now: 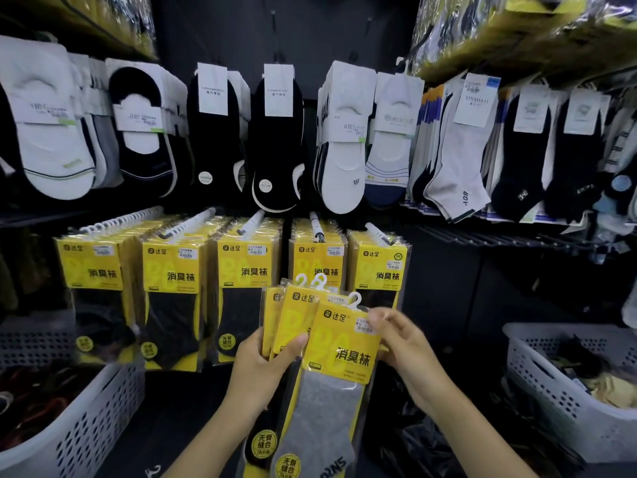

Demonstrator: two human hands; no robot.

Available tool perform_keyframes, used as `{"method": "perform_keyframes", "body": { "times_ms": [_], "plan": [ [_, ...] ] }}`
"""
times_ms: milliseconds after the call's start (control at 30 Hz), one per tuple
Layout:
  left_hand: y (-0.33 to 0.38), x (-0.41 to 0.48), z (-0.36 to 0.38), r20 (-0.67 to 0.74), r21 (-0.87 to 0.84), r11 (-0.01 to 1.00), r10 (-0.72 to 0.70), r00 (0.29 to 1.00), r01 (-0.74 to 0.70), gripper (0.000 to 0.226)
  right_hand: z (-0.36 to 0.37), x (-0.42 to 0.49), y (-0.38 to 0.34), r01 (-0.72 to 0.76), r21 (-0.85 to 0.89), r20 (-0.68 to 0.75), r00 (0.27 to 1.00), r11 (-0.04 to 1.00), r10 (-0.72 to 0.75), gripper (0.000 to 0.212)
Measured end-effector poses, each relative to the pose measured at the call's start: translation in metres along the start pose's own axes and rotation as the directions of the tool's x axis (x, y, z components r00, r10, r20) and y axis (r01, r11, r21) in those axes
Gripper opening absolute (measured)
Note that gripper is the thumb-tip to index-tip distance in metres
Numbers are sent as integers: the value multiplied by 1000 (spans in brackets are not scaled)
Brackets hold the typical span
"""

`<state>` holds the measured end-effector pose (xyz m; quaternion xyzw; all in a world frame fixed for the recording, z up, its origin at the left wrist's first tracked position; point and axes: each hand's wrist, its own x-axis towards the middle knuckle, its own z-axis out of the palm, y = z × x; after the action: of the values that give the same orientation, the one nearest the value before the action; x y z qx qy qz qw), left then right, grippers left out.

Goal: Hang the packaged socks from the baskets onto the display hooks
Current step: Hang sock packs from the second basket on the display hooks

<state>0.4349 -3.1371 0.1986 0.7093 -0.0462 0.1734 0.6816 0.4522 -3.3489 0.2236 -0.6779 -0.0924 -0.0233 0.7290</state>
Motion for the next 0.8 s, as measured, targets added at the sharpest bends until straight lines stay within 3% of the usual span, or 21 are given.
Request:
{"method": "perform_keyframes", "body": {
  "times_ms": [167, 267, 467, 633, 800],
  "plan": [
    [1, 18, 12, 33, 36, 999, -4, 999, 3, 33, -9, 10, 17, -50, 90, -50, 997, 995, 55, 31],
    [4, 33, 12, 36, 72, 997, 26, 999, -28, 31, -27, 26, 11, -3, 160, -200, 979, 987, 35, 23],
    [14, 64, 8, -25, 110, 991, 75, 997, -72, 19, -64, 73, -11, 97, 79, -464, 884, 992, -49, 11],
    [14, 71, 5, -35, 106, 992, 67, 997, -63, 14, -69, 105, -17, 141, -72, -401, 902, 987, -158, 8],
    [10, 73, 0, -53, 103, 993, 55, 997, -49, 11, -67, 128, -8, 129, -95, -330, 931, 987, -153, 9]
  ]
}}
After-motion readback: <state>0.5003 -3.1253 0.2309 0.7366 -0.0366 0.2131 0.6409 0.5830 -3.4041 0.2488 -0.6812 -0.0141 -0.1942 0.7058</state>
